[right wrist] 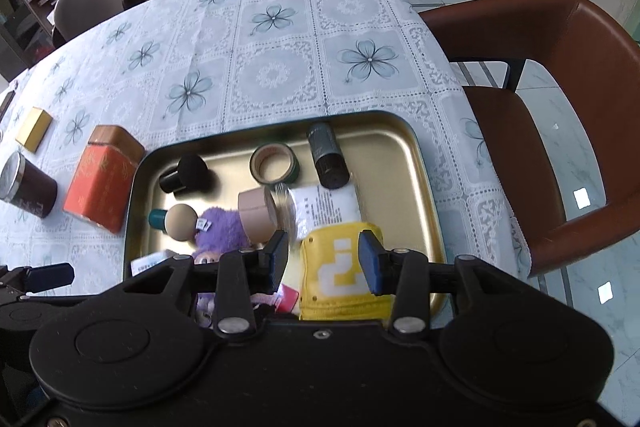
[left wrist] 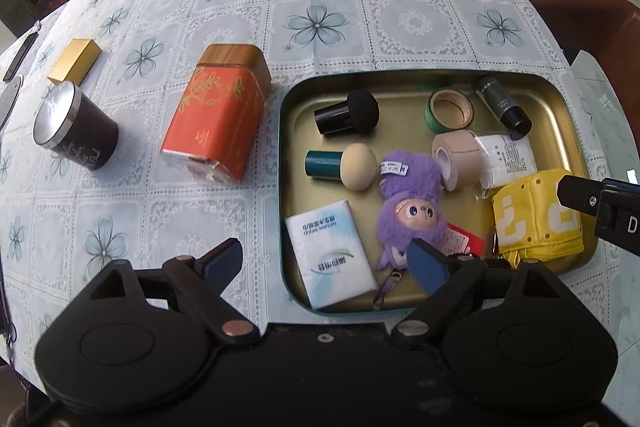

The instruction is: Organize soft objects

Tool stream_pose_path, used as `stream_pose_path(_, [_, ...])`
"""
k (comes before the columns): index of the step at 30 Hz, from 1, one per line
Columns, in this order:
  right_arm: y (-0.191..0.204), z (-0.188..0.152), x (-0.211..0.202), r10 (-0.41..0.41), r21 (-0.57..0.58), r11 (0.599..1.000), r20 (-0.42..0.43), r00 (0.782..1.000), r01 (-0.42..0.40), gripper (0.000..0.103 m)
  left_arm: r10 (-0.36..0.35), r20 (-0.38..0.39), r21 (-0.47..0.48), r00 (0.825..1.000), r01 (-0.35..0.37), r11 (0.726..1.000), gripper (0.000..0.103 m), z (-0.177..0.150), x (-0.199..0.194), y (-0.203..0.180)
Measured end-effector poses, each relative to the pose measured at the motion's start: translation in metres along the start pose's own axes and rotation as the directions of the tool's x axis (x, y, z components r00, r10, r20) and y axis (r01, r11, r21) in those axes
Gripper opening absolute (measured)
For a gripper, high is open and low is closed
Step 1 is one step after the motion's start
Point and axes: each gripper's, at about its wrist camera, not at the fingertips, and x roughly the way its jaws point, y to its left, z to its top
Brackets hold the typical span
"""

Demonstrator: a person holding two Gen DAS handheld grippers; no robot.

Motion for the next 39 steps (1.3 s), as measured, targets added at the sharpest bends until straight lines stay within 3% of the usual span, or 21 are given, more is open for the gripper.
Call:
stream_pose_path(14, [-0.003, -0.025, -0.002, -0.040, -0.001, 0.999, -0.039, 0.998, 0.040, 0.042, 0.012, 0.001, -0.046, 1.000, -0.011, 0.999, 0.091, -0.023, -0.007, 0.000])
stream_pose_path(39, [-0.003, -0.029, -0.002, -0.102, -0.024, 0.995, -0.053, 0.993, 0.101, 0.042, 0.050, -0.015, -0.046, 0.999, -0.051, 0.998, 0.094, -0.029, -0.003, -0.001])
